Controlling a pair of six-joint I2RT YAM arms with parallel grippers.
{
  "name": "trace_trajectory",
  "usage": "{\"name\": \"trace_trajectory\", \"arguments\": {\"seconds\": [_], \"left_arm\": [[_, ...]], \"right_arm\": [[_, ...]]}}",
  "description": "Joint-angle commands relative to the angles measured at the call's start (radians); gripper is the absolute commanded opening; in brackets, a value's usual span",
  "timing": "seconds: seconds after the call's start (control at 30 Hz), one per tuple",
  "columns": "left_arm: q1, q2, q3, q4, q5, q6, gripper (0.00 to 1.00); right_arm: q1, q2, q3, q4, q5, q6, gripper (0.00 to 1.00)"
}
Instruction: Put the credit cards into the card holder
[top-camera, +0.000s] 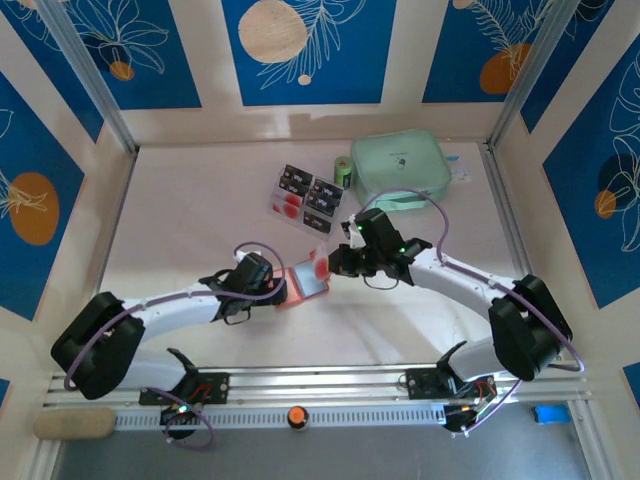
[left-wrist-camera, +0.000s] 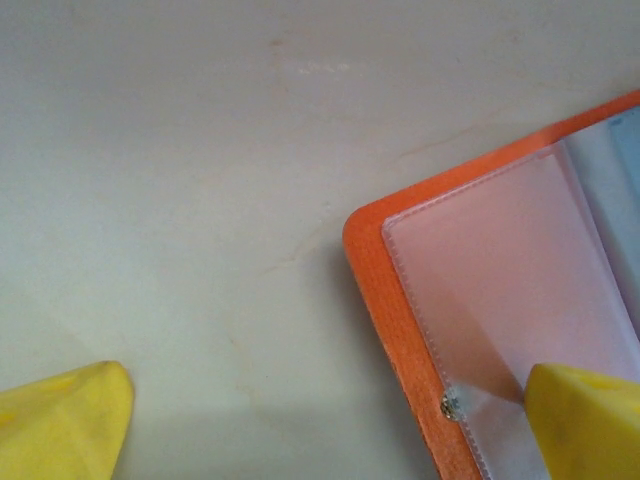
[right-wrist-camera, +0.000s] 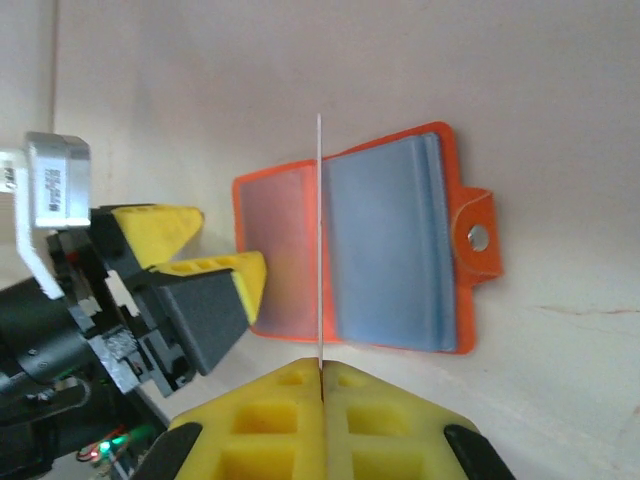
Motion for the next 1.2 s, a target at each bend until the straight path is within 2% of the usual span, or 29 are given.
{"name": "trace_trajectory", "arguments": {"seconds": [0.0,0.37,0.87,1.17], "left_arm": [[-0.023,-0.01,-0.033,-0.135,0.042,-0.064,1.0],[-0.017,0.052,0.012,-0.206,-0.027,-0.092,1.0],[0.109,0.129,0.136,-0.256,-0.038,0.033,1.0],[0.113,0.075,0.117,-0.269,-0.009,0.014,1.0]], "right_arm": [[0.008,-0.012,-0.037,0.13,-0.064,0.064,0.0],[0.013,0.116,-0.087,0.344,-0.139,0.056,0.0],[0.044,0.174,-0.097,0.422,-0.091,0.048,0.0],[0.076,0.205,-0.125,0.497,-0.034,0.08,0.0]]}}
